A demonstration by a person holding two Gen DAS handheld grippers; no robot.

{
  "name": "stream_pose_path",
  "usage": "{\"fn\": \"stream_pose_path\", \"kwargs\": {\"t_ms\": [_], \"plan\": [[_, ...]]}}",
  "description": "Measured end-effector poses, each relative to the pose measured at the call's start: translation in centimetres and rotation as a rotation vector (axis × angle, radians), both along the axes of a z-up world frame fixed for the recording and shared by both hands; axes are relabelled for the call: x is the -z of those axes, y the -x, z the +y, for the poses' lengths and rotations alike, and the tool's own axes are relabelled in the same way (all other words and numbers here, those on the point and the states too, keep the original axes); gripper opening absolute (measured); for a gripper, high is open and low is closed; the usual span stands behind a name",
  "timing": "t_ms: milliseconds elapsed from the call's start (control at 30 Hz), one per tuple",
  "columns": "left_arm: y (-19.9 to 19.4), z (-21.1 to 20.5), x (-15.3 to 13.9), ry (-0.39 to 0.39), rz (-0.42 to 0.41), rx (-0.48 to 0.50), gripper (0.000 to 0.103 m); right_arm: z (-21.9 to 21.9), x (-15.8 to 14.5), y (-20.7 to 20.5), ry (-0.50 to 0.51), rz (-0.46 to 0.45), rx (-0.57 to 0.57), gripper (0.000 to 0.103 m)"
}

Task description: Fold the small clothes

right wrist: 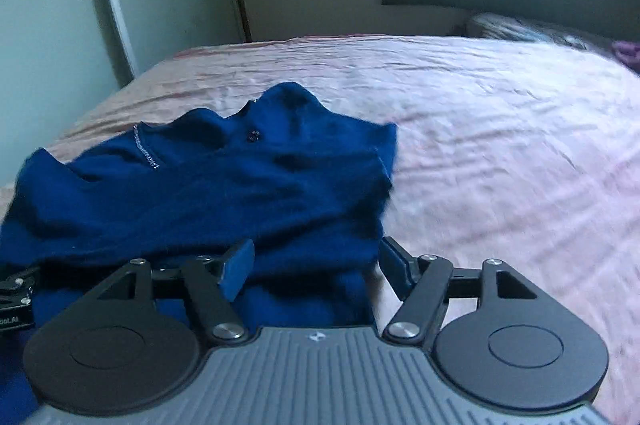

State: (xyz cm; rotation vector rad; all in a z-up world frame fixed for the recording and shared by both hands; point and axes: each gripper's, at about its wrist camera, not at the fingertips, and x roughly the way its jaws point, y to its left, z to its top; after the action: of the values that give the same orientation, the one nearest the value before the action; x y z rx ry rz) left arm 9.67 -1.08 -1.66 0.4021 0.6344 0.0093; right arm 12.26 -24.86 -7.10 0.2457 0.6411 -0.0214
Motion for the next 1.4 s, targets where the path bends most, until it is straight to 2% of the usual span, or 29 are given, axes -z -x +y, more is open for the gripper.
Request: {"fn": "stream_pose_path", "kwargs": {"t_ms": [100, 233, 367, 467, 667, 800, 867, 967, 1033, 1100, 1200, 1267, 1333, 1400], "plan": [[1.5, 1.2, 0.2, -0.022, -0.010, -0.030, 0.092, -0.5, 0.3, 1.9, -0.064, 0.001, 0.004, 0.069], [2.9, 4.0, 0.4, -0.046, -0.020, -0.104, 0.093, -0.1, 0.2, 4.3, -0.079, -0.008, -0.025, 0.072], [4.5, 7.2, 0.5, -0.055, -0.023, -0.177, 0.098, 1.0, 0.4, 6.1, -0.012, 0.003, -0.042, 0.075], [6.1, 8.7, -0.2, -0.016, -0.036, -0.175, 0.095, 1.4, 0.4, 7.4, 0.034, 0.012, -0.047, 0.075], [10.1, 9.4, -0.8, 0.041, -0.151, -0.158, 0.098, 0.9, -0.2, 11.7, 0.046, -0.051, -0.013, 0.075], [11.5, 8.4, 0.5, 0.063, -0.110, -0.133, 0.096, 1.1, -0.2, 14.3, 0.146, -0.072, 0.024, 0.075], [11.9, 7.0, 1.4, 0.001, -0.130, -0.151, 0.098, 1.2, -0.1, 15.4, 0.126, -0.072, 0.011, 0.075], [12.0, 4.7, 2.8, -0.182, -0.219, -0.200, 0.098, 1.4, 0.2, 15.8, 0.055, -0.077, -0.046, 0.075], [12.6, 4.0, 2.8, -0.243, -0.247, -0.174, 0.095, 1.8, 0.3, 15.9, 0.086, -0.082, -0.033, 0.075], [13.0, 4.9, 2.1, -0.232, -0.242, -0.149, 0.096, 1.8, 0.0, 16.2, 0.158, -0.100, 0.005, 0.075], [12.8, 7.7, 1.3, -0.150, -0.189, -0.163, 0.102, 0.6, -0.3, 16.6, 0.205, -0.103, 0.052, 0.075], [12.7, 9.3, 1.5, -0.101, -0.123, -0.136, 0.099, -0.3, 0.2, 16.5, 0.171, -0.069, 0.055, 0.075], [13.4, 10.1, 1.4, -0.095, -0.135, -0.118, 0.103, -0.8, 0.8, 16.4, 0.097, -0.026, 0.020, 0.075], [14.0, 10.5, 0.9, -0.102, -0.132, -0.073, 0.101, -1.0, 1.1, 16.9, 0.027, -0.017, -0.024, 0.075]]}}
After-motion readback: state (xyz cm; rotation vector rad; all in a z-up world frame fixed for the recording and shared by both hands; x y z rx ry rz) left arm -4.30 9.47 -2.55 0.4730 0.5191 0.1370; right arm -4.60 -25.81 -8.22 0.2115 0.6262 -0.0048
